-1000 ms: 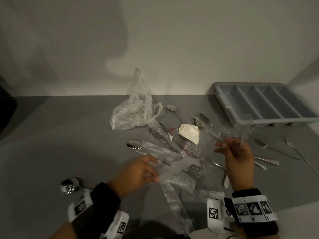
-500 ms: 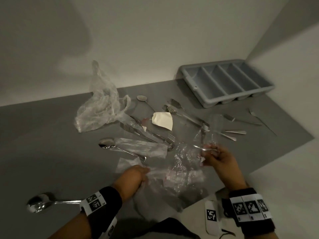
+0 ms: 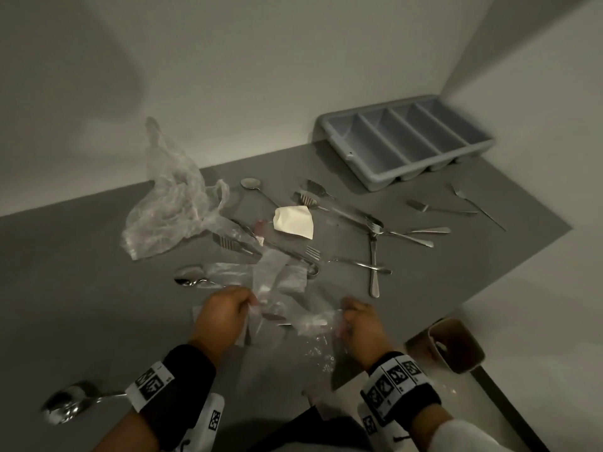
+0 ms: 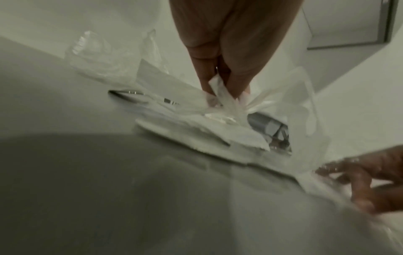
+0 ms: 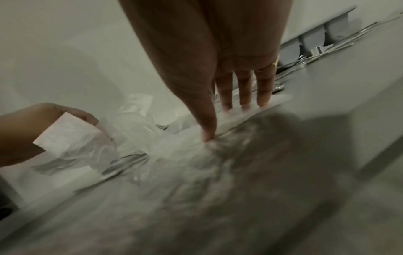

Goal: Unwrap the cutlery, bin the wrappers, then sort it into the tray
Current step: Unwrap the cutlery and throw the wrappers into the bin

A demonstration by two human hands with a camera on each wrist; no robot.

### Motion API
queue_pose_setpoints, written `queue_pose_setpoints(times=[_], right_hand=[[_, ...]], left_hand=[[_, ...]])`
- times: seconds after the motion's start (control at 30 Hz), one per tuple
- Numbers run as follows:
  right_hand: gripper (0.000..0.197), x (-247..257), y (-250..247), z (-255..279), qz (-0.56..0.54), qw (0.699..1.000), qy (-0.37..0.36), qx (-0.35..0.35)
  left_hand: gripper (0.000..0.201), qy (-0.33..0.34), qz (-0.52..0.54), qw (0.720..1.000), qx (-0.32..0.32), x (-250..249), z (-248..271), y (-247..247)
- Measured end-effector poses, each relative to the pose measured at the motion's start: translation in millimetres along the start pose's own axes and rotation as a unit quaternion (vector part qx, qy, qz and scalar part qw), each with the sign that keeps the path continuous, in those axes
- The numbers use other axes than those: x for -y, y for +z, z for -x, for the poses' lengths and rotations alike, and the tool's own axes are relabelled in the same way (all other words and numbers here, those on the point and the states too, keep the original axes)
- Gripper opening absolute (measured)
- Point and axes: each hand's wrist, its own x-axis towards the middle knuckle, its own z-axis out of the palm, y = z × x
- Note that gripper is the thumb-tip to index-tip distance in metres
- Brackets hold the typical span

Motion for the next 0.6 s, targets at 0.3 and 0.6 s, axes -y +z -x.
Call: queue_pose_setpoints(times=[0.3, 0.6], right_hand=[[0.038, -17.6, -42.1, 1.1, -0.189, 0.976, 0.095, -0.053], [0.024, -159.2, -130.4, 68.2, -0.321, 0.895, 0.153, -0.271]], left_hand=[[0.048, 0.049, 0.115, 0.988, -0.095, -76.3, -5.0, -35.9], [0.043, 0.157, 0.130, 0.979, -0.011, -181.3, -22.8, 50.2]])
